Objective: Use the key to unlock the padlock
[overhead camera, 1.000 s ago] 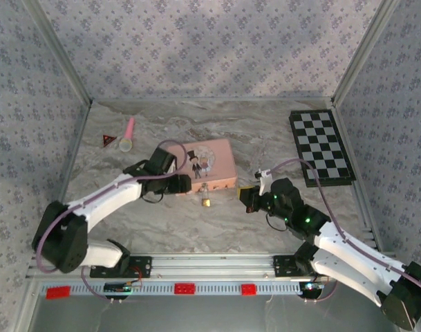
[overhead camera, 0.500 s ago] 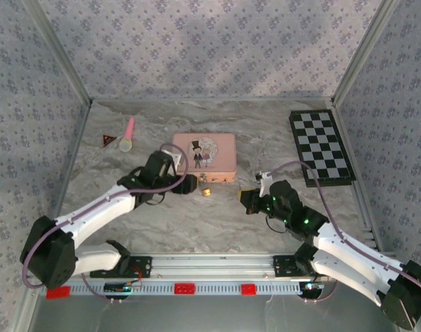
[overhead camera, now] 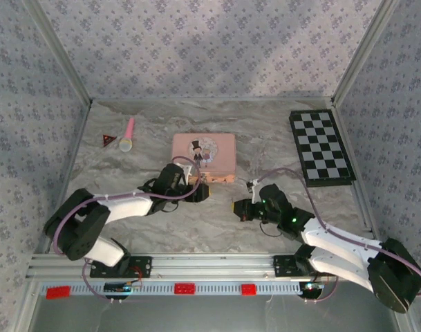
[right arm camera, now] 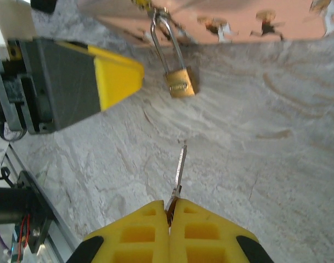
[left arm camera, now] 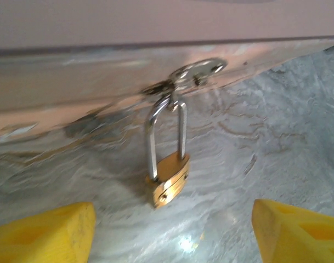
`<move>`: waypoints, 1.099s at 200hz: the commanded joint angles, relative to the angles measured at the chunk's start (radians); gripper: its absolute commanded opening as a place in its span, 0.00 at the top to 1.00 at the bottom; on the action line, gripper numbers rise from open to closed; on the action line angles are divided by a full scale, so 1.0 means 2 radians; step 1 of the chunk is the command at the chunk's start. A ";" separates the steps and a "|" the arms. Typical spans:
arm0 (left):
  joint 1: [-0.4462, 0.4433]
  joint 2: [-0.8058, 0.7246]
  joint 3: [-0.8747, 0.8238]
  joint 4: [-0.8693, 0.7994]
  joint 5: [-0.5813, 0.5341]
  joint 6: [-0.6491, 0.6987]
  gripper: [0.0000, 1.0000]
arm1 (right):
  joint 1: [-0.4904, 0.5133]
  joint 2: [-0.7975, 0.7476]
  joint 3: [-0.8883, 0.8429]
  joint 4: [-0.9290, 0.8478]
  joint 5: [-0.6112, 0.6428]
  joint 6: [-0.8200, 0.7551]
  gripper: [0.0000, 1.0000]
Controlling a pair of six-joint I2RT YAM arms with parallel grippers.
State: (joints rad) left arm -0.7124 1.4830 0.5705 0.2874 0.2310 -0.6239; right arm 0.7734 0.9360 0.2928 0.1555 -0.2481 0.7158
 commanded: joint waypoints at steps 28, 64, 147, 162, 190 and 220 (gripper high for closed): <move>-0.020 0.055 0.015 0.091 -0.045 -0.049 0.29 | 0.004 0.024 -0.014 0.054 -0.041 0.009 1.00; -0.031 0.088 0.020 0.118 -0.058 -0.072 0.32 | -0.002 0.044 -0.004 0.032 -0.062 -0.004 1.00; -0.053 0.109 0.021 0.125 -0.077 -0.099 0.52 | -0.014 0.067 0.011 -0.001 -0.042 0.011 1.00; -0.054 0.113 0.017 0.127 -0.079 -0.105 0.57 | -0.013 0.086 0.008 0.038 -0.059 0.029 1.00; -0.054 0.111 0.009 0.144 -0.078 -0.117 0.64 | 0.003 0.114 0.025 0.042 -0.054 0.031 1.00; -0.054 0.107 0.005 0.140 -0.089 -0.121 0.71 | 0.007 0.127 0.026 0.054 -0.053 0.031 1.00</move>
State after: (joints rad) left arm -0.8185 1.6981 0.5983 0.5426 0.0753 -0.8429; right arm 0.7803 1.1748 0.3138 0.2230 -0.3511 0.7609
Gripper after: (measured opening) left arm 0.293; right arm 0.051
